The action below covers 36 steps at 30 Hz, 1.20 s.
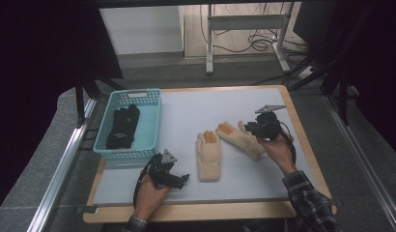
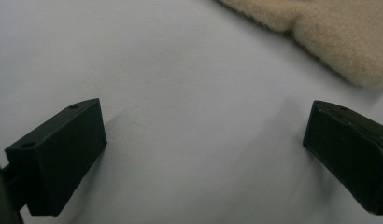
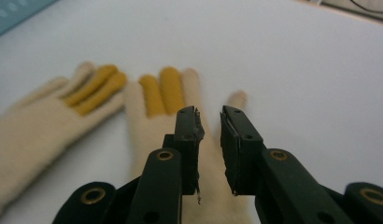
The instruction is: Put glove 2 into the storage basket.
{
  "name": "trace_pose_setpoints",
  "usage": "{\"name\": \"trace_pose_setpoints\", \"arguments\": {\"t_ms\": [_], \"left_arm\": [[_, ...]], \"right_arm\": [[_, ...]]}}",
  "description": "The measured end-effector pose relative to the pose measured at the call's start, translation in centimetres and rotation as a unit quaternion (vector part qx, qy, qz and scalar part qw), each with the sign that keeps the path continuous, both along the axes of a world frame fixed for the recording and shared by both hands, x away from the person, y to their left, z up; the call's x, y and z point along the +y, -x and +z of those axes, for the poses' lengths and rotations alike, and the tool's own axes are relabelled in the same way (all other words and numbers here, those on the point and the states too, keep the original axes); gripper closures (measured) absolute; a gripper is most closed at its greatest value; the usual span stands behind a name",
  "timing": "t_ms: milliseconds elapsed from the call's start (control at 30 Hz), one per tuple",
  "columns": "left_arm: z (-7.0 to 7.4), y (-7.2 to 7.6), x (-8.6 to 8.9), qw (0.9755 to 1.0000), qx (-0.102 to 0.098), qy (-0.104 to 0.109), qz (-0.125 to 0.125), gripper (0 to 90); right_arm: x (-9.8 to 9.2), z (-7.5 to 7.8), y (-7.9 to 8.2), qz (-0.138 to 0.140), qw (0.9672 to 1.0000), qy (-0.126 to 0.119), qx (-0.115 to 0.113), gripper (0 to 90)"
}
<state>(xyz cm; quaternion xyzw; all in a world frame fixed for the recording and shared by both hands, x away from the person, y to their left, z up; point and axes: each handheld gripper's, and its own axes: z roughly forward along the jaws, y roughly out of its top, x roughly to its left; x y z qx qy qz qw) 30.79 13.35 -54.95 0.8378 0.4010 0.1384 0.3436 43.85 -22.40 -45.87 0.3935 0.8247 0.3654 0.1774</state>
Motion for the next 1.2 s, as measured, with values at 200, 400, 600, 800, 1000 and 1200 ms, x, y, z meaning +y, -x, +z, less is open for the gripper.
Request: {"name": "trace_pose_setpoints", "arguments": {"t_ms": [200,400,600,800,1000,1200], "left_arm": [[0.0,0.0,0.0,1.0,0.0,0.0,0.0,0.0],[0.0,0.0,0.0,1.0,0.0,0.0,0.0,0.0],[0.0,0.0,0.0,1.0,0.0,0.0,0.0,0.0],[0.0,0.0,0.0,1.0,0.0,0.0,0.0,0.0],[0.0,0.0,0.0,1.0,0.0,0.0,0.0,0.0],[0.0,0.0,0.0,1.0,0.0,0.0,0.0,0.0]], "right_arm": [[-2.3,-2.3,0.0,-0.019,0.9995,-0.002,0.024,73.1],[-2.5,-2.9,0.0,-0.015,0.9996,-0.004,0.023,72.3],[-2.9,-3.7,-0.6,-0.019,0.9996,0.006,0.022,66.0],[-3.0,-5.9,-1.3,-0.022,0.9986,-0.002,0.048,73.0],[-3.0,-4.8,-0.4,-0.013,0.9979,-0.02,0.061,86.4],[-2.0,-2.0,2.0,0.006,0.9991,-0.03,0.03,86.5]]}}
